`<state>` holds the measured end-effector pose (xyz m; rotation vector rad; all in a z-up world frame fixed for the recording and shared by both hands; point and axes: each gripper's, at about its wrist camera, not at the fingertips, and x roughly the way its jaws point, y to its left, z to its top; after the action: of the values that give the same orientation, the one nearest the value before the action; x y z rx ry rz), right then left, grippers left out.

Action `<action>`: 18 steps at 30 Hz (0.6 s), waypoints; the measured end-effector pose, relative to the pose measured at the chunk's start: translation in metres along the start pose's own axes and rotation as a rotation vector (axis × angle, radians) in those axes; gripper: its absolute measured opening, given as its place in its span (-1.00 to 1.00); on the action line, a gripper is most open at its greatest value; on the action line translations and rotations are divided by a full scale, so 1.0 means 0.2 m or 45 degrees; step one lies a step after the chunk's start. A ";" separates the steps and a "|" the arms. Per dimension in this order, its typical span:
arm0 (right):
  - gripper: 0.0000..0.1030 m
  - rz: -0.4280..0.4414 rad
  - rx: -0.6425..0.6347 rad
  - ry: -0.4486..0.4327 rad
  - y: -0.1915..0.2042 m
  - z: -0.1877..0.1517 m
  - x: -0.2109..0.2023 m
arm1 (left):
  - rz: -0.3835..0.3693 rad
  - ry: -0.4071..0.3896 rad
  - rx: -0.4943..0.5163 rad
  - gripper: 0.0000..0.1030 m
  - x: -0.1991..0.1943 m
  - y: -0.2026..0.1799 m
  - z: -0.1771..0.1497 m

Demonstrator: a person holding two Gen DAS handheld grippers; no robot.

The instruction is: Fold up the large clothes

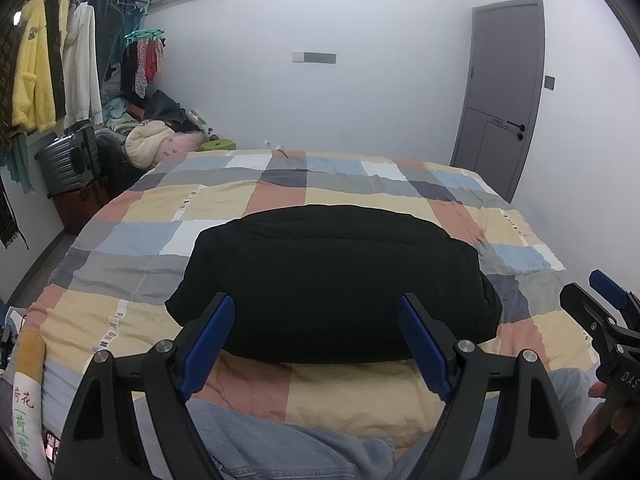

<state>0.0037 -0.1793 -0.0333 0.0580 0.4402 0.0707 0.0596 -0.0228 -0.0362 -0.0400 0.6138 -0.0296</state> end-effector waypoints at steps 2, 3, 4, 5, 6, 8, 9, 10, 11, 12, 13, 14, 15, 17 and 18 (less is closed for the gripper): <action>1.00 0.000 0.000 0.000 0.00 0.00 0.00 | 0.000 0.000 0.003 0.63 0.00 0.00 0.00; 1.00 -0.001 -0.002 -0.001 0.00 0.00 0.00 | -0.001 0.000 0.005 0.63 0.00 -0.01 0.00; 1.00 -0.002 -0.006 -0.003 0.00 0.00 0.00 | -0.002 -0.001 0.007 0.63 0.00 -0.01 0.00; 1.00 -0.004 -0.008 -0.003 0.01 -0.01 -0.01 | -0.002 -0.001 0.008 0.63 0.00 -0.01 0.00; 1.00 -0.007 -0.008 -0.003 0.00 -0.01 -0.01 | -0.003 0.000 0.009 0.63 0.00 -0.01 -0.01; 1.00 -0.007 -0.006 -0.003 0.00 -0.01 -0.01 | -0.005 -0.002 0.012 0.63 -0.01 -0.01 -0.01; 1.00 -0.006 -0.006 -0.002 0.00 -0.01 -0.01 | -0.005 -0.002 0.012 0.63 -0.01 -0.02 -0.01; 1.00 -0.008 -0.007 -0.001 0.00 -0.01 -0.01 | -0.006 -0.002 0.012 0.63 -0.01 -0.02 -0.01; 1.00 -0.012 -0.010 -0.001 0.01 -0.01 -0.01 | -0.006 -0.001 0.011 0.63 -0.01 -0.02 -0.01; 1.00 -0.014 -0.010 -0.001 0.01 -0.01 -0.01 | -0.006 -0.001 0.008 0.63 -0.01 -0.01 -0.01; 1.00 -0.012 -0.010 -0.001 0.01 -0.01 -0.01 | -0.008 0.000 0.005 0.63 -0.01 -0.01 -0.01; 1.00 -0.011 -0.010 -0.001 0.01 -0.01 -0.01 | -0.011 -0.001 0.003 0.63 -0.01 -0.01 -0.01; 1.00 -0.012 -0.010 -0.001 0.00 -0.01 -0.01 | -0.011 -0.001 0.004 0.63 -0.01 -0.01 0.00; 1.00 -0.011 -0.011 0.000 0.00 -0.01 -0.01 | -0.007 -0.003 0.005 0.63 -0.01 -0.01 0.00; 1.00 -0.010 -0.011 0.000 0.00 -0.01 -0.01 | -0.006 -0.002 0.005 0.63 -0.01 -0.01 0.00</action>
<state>0.0014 -0.1785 -0.0351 0.0474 0.4398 0.0649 0.0578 -0.0249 -0.0359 -0.0378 0.6124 -0.0356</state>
